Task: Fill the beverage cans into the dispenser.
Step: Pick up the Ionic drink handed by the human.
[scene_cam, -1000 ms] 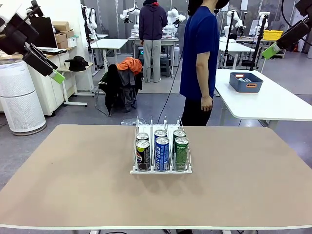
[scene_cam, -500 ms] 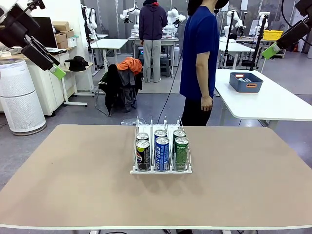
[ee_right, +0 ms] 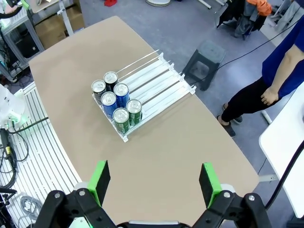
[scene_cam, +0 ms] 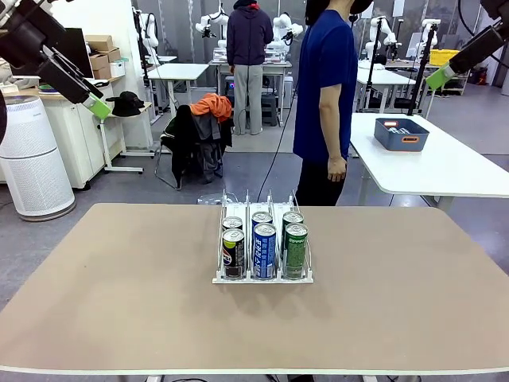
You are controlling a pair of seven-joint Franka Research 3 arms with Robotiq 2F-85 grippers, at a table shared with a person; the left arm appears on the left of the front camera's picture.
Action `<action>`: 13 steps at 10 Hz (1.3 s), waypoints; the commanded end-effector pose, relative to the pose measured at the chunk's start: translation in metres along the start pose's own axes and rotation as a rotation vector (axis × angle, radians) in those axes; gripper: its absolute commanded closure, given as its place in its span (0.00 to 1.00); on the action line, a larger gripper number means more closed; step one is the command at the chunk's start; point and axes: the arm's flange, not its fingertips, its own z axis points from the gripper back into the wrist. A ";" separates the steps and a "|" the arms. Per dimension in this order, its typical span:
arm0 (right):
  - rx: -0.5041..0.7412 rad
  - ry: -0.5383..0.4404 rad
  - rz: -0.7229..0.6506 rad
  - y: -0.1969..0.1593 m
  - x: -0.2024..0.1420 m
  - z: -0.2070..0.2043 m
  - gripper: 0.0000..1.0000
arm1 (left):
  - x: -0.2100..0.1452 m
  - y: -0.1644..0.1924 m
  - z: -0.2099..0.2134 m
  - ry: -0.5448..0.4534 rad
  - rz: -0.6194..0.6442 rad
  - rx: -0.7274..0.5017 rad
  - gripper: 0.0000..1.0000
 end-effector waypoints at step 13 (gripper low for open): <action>-0.031 -0.032 0.004 -0.008 0.020 0.001 0.00 | 0.007 0.015 0.006 -0.077 0.045 -0.076 0.00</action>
